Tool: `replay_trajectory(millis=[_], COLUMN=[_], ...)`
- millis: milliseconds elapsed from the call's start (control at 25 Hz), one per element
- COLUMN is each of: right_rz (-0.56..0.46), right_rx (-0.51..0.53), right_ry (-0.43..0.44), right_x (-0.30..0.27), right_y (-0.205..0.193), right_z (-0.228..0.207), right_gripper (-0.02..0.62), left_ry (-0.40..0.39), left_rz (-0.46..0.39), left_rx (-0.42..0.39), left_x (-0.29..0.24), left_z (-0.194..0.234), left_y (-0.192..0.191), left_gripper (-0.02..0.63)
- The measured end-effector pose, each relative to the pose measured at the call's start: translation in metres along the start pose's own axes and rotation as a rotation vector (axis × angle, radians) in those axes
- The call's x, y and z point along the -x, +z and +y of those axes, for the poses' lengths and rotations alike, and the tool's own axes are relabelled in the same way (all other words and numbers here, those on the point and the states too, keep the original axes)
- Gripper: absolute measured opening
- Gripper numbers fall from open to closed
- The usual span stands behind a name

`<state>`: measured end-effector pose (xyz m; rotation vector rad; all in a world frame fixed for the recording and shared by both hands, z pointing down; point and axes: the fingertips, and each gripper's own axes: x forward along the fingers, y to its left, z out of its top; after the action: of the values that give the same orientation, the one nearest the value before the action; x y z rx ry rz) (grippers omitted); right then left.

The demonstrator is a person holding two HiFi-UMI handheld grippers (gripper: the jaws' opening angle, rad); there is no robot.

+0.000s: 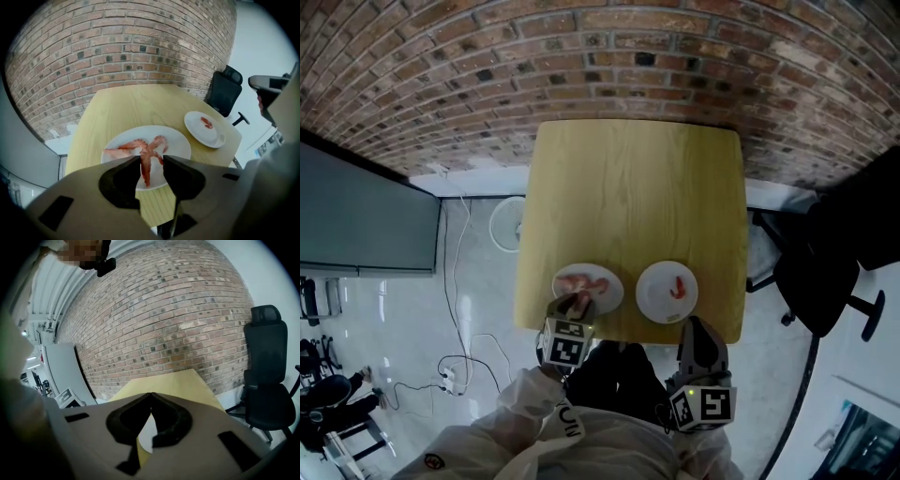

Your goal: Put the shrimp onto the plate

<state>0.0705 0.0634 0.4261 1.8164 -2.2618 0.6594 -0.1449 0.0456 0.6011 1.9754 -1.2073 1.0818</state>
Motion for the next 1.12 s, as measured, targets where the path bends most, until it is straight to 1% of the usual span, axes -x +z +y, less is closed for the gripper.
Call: replay_trajectory(millis=[240, 680, 1120], right_rz=[-0.017, -0.041, -0.041], right_rx=[-0.017, -0.061, -0.099], right_ry=[-0.040, -0.159, -0.252], right_x=[0.013, 0.043, 0.063], right_y=[0.004, 0.004, 0.002], right_z=[-0.016, -0.069, -0.108], right_gripper=[0.023, 0.023, 0.023], left_ry=[-0.029, -0.110, -0.181], left_rz=[-0.016, -0.032, -0.019], left_rx=[-0.069, -0.206, -0.302], left_x=[-0.004, -0.023, -0.049], left_z=[-0.023, -0.085, -0.136], left_y=[0.017, 0.060, 0.086], left_gripper=[0.155, 0.155, 0.155])
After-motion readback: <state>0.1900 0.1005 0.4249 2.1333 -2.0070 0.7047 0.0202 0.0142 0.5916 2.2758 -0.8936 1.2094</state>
